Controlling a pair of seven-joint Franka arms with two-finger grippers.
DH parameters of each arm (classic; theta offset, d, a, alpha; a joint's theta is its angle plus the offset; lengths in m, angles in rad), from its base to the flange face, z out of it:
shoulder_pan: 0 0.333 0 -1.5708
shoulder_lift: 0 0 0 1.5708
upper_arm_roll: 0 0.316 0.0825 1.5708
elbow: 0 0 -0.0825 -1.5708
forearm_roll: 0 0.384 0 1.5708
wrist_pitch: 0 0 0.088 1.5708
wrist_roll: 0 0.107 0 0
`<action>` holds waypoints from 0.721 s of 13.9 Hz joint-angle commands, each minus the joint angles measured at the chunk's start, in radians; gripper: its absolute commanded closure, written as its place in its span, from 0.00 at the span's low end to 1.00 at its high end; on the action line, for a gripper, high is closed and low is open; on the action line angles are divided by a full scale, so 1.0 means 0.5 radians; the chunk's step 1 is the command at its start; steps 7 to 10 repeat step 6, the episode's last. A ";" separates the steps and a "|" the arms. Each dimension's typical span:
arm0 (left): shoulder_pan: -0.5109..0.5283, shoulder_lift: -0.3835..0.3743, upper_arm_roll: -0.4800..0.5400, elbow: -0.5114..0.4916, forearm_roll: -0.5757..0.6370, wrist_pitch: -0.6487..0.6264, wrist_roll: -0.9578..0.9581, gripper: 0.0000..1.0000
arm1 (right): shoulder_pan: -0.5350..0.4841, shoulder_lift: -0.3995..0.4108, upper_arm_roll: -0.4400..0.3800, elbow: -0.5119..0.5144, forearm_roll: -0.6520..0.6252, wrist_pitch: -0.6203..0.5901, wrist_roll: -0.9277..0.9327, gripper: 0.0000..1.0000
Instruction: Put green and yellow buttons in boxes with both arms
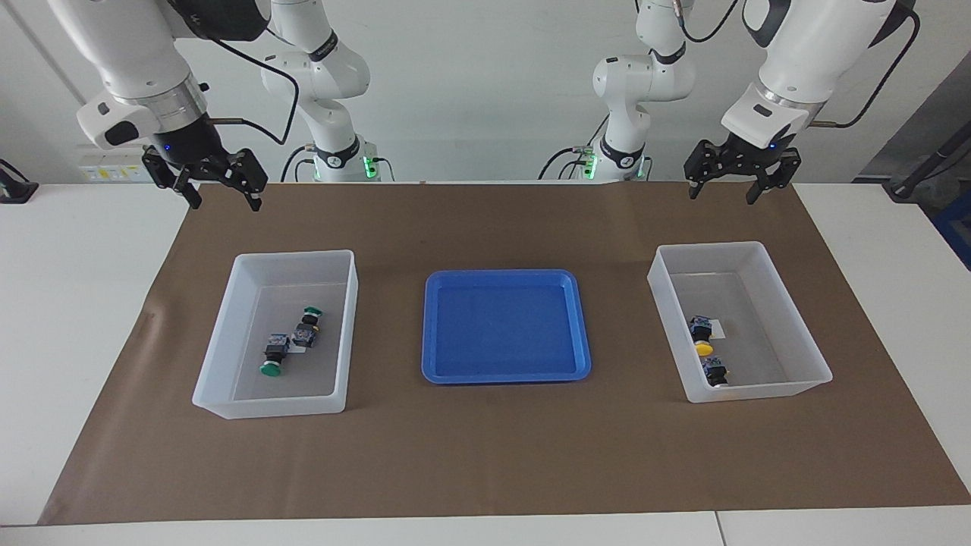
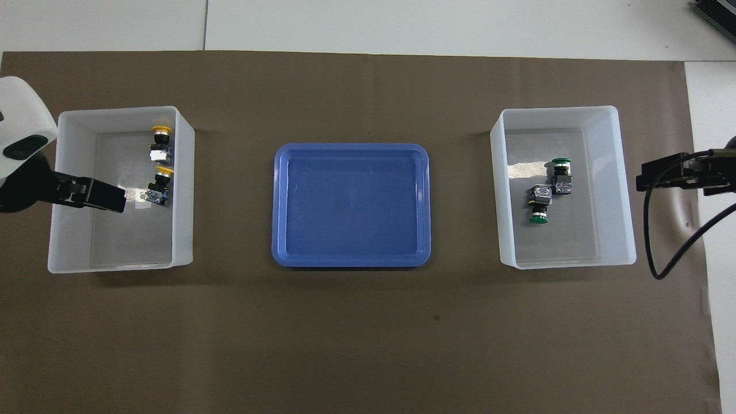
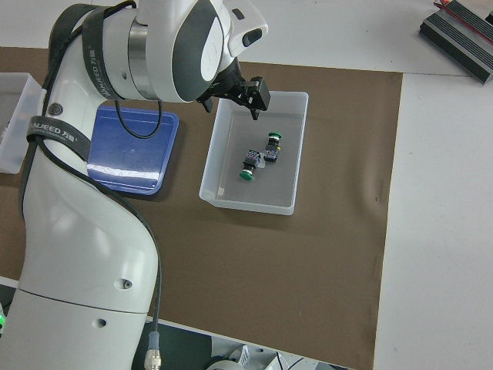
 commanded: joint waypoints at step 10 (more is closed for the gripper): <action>0.070 -0.028 0.003 -0.012 -0.040 -0.004 -0.004 0.00 | -0.038 -0.043 0.038 -0.042 -0.014 -0.007 0.025 0.00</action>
